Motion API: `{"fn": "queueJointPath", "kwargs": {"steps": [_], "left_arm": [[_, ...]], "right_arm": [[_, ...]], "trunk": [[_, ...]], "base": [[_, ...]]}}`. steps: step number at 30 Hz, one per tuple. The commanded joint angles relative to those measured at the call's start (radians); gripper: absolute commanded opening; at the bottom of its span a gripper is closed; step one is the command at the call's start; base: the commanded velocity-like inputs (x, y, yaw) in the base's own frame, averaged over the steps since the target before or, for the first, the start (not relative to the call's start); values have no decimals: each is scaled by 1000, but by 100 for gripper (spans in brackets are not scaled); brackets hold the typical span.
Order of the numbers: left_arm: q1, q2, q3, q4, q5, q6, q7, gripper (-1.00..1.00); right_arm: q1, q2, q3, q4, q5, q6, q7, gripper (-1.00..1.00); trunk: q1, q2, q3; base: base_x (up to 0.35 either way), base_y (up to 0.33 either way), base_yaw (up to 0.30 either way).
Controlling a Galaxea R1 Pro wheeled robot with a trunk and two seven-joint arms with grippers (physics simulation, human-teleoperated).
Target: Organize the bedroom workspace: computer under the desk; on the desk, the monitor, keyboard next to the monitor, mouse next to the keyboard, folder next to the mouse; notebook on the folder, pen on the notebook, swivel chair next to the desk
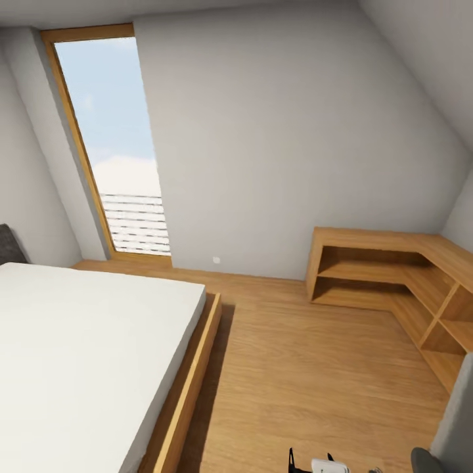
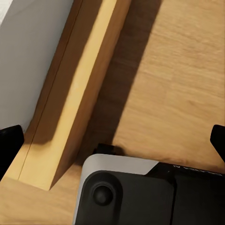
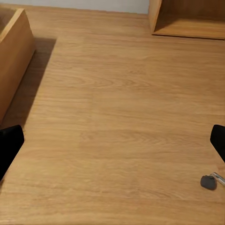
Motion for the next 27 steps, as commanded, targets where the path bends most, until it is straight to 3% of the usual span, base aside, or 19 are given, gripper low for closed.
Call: {"fn": "queueJointPath", "kwargs": {"steps": [1, 14, 27], "left_arm": [[-1, 1, -9, 0, 8, -4, 7, 100], [-1, 1, -9, 0, 8, -2, 7, 100], [-1, 1, -9, 0, 8, -3, 7, 100]], "right_arm": [[-1, 0, 9, 0, -1, -1, -9, 100], [0, 0, 8, -1, -1, -1, -8, 100], [0, 0, 8, -1, -1, -1, -8, 100]], "trunk": [[0, -2, -2], [0, -2, -2], [0, -2, -2]], "base": [[0, 0, 105], [0, 0, 3], [0, 0, -216]]}}
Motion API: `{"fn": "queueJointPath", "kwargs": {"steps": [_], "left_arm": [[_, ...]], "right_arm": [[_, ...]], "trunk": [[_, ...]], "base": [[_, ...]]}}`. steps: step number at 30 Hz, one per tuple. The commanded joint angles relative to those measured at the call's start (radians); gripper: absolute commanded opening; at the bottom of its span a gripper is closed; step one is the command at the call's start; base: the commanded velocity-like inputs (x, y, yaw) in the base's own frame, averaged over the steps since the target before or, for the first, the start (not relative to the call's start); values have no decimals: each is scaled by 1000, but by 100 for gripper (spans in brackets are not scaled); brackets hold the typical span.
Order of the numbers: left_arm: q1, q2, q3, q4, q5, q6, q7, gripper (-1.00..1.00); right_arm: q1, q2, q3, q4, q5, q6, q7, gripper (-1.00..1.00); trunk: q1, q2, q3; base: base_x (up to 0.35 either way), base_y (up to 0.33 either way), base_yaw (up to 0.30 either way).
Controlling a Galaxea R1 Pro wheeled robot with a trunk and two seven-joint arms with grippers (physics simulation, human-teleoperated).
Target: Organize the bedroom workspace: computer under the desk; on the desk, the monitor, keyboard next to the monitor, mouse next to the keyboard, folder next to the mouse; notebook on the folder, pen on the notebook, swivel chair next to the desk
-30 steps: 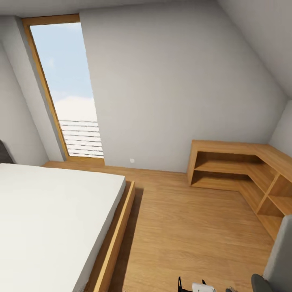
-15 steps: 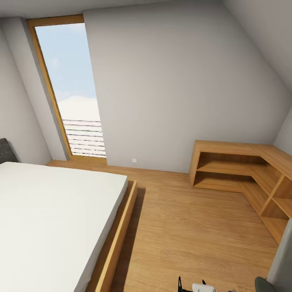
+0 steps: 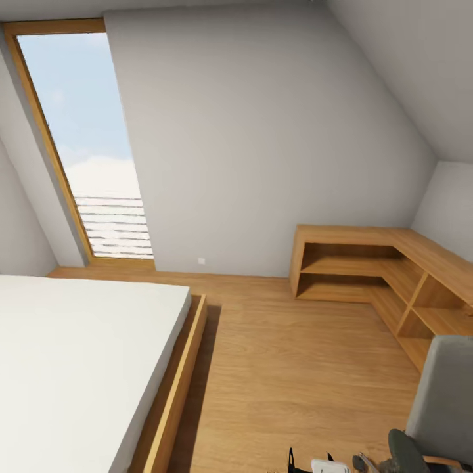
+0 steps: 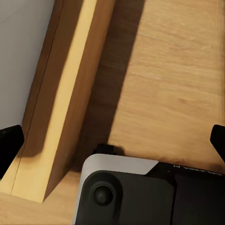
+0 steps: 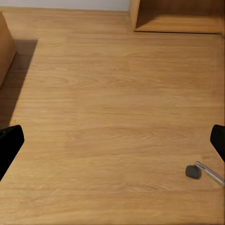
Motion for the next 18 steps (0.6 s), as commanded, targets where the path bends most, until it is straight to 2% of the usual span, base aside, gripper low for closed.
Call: {"fn": "queueJointPath", "kwargs": {"steps": [1, 12, 18], "left_arm": [[-1, 1, -9, -1, 8, -3, 7, 100], [-1, 1, -9, -1, 8, -3, 7, 100], [-1, 1, -9, -1, 8, -3, 7, 100]], "right_arm": [[-1, 0, 8, 0, -1, -1, -9, 100], [-1, 0, 8, 1, -1, -1, -9, 100], [-1, 0, 8, 0, -2, -1, -9, 100]], "trunk": [[0, -2, -2], [0, -2, -2], [0, -2, -2]], "base": [[0, 0, -257], [0, 0, -254], [0, 0, -112]]}}
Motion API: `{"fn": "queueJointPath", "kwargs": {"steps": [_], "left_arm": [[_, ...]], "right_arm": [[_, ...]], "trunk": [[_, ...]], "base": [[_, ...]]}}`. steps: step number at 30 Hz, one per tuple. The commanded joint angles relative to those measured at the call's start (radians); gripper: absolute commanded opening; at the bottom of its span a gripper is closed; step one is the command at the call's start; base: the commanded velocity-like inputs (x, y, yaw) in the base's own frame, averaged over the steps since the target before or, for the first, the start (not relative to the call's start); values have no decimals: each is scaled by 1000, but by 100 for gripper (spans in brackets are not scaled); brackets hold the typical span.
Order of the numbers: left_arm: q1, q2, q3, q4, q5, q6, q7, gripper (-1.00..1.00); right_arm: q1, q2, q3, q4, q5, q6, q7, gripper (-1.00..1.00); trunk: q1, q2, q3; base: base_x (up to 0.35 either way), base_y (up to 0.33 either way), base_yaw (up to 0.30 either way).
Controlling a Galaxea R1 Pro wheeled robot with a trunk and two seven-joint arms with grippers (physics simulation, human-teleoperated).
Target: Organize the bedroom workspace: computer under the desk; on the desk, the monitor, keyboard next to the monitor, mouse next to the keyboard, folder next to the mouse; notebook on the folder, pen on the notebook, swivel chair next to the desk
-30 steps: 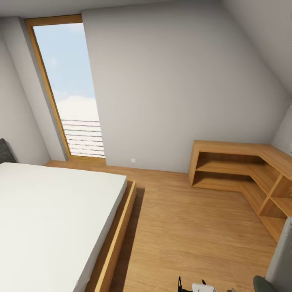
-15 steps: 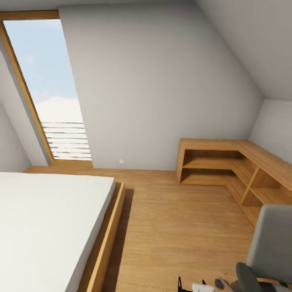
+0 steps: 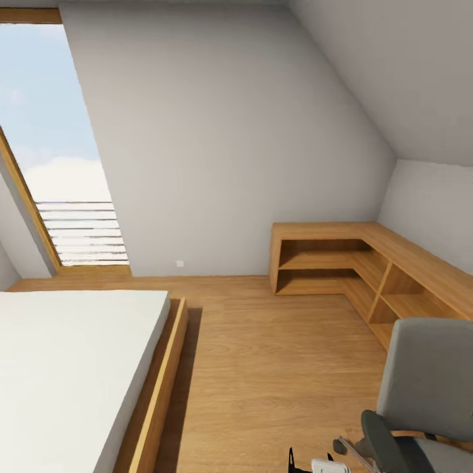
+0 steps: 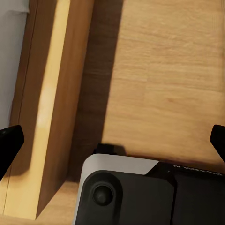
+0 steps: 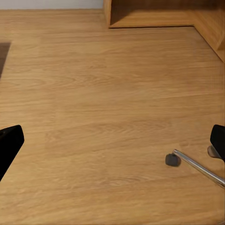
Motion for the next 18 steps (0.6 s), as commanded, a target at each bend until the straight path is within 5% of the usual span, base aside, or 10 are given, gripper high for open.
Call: {"fn": "queueJointPath", "kwargs": {"steps": [1, 18], "left_arm": [[-1, 1, -9, 0, 8, -3, 7, 100], [-1, 1, -9, 0, 8, -3, 7, 100]], "right_arm": [[-1, 0, 8, 0, -2, -1, -9, 100], [-1, 1, 8, 0, -2, -1, -9, 100]], "trunk": [[0, -2, -2], [0, -2, -2]], "base": [[0, 0, -48], [61, 0, -9]]}}
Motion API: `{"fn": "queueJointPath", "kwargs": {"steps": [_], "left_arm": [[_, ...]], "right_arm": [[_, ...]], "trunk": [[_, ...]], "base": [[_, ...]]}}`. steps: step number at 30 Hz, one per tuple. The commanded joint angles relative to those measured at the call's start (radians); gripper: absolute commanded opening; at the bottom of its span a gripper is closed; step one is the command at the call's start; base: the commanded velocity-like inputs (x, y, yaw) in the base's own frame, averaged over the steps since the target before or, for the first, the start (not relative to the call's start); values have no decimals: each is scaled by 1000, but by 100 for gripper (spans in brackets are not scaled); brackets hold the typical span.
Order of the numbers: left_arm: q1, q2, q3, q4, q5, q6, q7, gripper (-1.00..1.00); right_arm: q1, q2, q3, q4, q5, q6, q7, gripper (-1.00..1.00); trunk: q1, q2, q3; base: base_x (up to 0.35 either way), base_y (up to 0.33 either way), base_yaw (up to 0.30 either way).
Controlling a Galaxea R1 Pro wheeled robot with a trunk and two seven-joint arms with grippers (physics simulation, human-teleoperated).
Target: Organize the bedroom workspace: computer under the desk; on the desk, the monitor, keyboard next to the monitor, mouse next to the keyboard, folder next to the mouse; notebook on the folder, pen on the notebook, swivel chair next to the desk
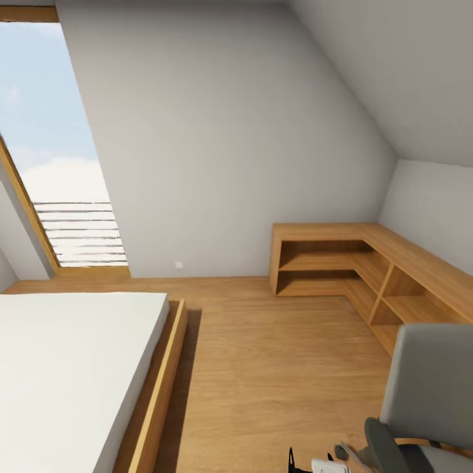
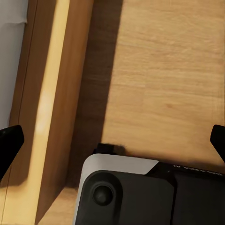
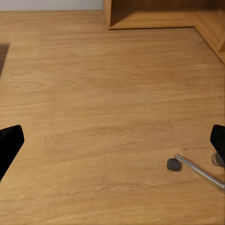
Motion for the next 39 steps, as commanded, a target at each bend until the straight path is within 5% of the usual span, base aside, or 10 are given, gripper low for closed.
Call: {"fn": "queueJointPath", "kwargs": {"steps": [1, 39], "left_arm": [[-1, 1, -9, 0, 8, -3, 7, 100], [-1, 1, -7, 0, 8, -4, 7, 100]], "right_arm": [[-1, 0, 8, 0, -1, -1, -9, 100], [-1, 0, 8, 0, 0, -1, -10, 100]], "trunk": [[1, -2, -2], [1, -2, -2]], "base": [[227, 0, -1], [281, 0, 0]]}}
